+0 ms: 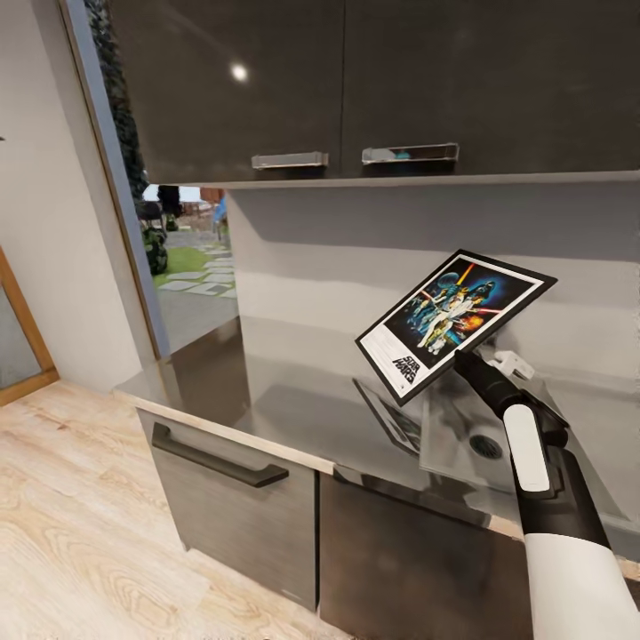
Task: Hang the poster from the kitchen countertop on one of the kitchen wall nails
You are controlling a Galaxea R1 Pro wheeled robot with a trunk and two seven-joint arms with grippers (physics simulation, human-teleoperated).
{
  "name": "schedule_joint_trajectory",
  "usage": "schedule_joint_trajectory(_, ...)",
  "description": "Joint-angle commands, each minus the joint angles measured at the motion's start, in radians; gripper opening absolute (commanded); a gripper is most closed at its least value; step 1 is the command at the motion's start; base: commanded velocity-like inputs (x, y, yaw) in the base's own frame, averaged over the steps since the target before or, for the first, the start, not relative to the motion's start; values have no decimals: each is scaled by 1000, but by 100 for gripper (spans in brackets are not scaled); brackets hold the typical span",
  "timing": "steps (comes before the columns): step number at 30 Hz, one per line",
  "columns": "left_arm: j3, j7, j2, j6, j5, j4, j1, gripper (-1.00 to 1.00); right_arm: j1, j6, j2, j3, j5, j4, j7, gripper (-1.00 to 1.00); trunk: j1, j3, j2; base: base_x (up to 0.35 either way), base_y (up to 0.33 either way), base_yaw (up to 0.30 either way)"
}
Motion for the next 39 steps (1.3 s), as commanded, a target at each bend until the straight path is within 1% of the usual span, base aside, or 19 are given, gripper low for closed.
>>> schedule_joint_trajectory(1, 1, 0, 0, -1, -1, -1, 1, 100, -1, 5, 0, 0, -12, -1, -5, -100, 0, -1, -1, -113, 22, 0)
schedule_joint_trajectory(5, 1, 0, 0, -1, -1, -1, 0, 100, -1, 5, 0, 0, -12, -1, -5, -100, 0, -1, -1, -71, 18, 0)
schedule_joint_trajectory(10, 1, 0, 9, -1, 0, -1, 0, 100, -1, 5, 0, 0, -12, -2, -5, -100, 0, -1, -1, -163, 98, 0)
schedule_joint_trajectory(15, 1, 0, 13, -1, 0, -1, 0, 100, -1, 5, 0, 1, -11, -13, -6, -100, 0, 1, -1, -124, 77, 53)
schedule_joint_trajectory(26, 1, 0, 15, -1, 0, -1, 0, 100, -1, 5, 0, 3, -10, -21, -6, -100, 0, 13, -1, -22, 23, 187)
schedule_joint_trajectory(35, 1, 0, 15, 1, 1, -1, 0, 100, -1, 5, 0, 3, -10, -21, -6, -100, 0, 23, -1, -89, 217, 214)
schedule_joint_trajectory(37, 1, 0, 15, 2, 1, -1, 0, 100, -1, 5, 0, 6, -10, -21, -6, -100, 0, 25, -1, -127, 266, 216)
schedule_joint_trajectory(39, 1, 0, 15, 2, 1, -1, 0, 100, -1, 5, 0, 18, -10, -21, -6, -100, 0, 27, -1, -142, 272, 216)
